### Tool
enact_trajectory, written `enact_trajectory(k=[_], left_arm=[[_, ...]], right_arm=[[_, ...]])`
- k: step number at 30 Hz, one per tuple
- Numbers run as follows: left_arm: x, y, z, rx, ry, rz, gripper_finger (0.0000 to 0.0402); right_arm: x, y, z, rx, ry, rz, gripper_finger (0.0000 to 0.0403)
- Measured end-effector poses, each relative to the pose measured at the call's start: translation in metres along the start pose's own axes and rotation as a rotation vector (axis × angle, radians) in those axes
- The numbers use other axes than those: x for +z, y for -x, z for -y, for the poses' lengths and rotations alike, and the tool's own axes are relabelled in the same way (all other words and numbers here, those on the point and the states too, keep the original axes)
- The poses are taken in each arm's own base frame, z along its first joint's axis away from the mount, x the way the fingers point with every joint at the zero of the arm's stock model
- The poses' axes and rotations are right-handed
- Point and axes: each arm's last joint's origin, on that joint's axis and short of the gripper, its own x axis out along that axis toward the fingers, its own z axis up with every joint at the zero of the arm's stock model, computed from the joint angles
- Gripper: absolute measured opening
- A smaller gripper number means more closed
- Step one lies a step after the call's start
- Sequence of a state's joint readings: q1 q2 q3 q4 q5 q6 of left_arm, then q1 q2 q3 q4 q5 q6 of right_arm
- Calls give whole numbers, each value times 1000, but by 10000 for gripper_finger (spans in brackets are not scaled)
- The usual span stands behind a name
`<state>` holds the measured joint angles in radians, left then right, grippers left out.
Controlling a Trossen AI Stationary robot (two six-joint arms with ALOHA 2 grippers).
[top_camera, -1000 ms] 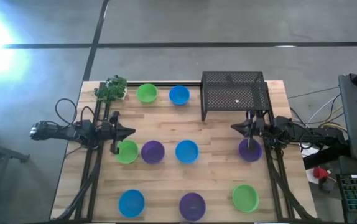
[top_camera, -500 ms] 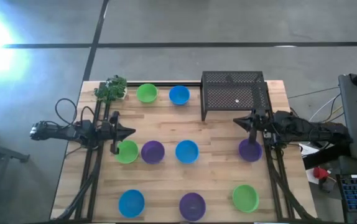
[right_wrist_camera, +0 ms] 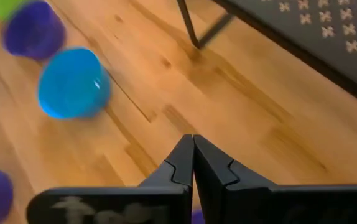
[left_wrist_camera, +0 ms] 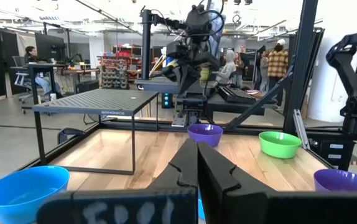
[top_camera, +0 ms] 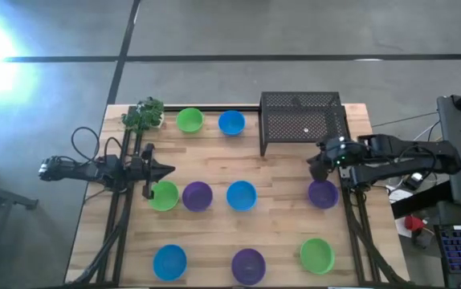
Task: Pick & Place Mini bowls
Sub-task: Put the top right violet bowl on the shelf
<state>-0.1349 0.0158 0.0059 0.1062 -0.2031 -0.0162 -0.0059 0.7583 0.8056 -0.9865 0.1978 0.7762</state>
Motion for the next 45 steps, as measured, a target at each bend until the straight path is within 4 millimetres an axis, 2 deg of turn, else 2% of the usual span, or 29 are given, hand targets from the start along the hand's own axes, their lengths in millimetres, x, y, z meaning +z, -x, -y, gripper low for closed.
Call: enact_trajectory(k=[5, 10, 17, 25, 32, 40, 45], left_arm=[[0, 0, 0, 0, -1, -3, 0], [0, 0, 0, 0, -1, -3, 0], [0, 0, 0, 0, -1, -4, 0], [0, 0, 0, 0, -1, -4, 0], [-1, 0, 0, 0, -1, -5, 0], [-1, 0, 0, 0, -1, -6, 0], [-1, 0, 0, 0, -2, -9, 0]], right_arm=[[8, 3, -11, -70, 11, -165, 8], [13, 2, -18, -123, -26, -251, 8], [12, -8, -25, -78, -55, -382, 8], [2, -27, -22, -142, -18, -459, 8], [1, -33, -24, -142, -12, -497, 10], [0, -37, -24, -136, -22, -530, 56], [-8, -45, -20, -185, -164, -569, 91]])
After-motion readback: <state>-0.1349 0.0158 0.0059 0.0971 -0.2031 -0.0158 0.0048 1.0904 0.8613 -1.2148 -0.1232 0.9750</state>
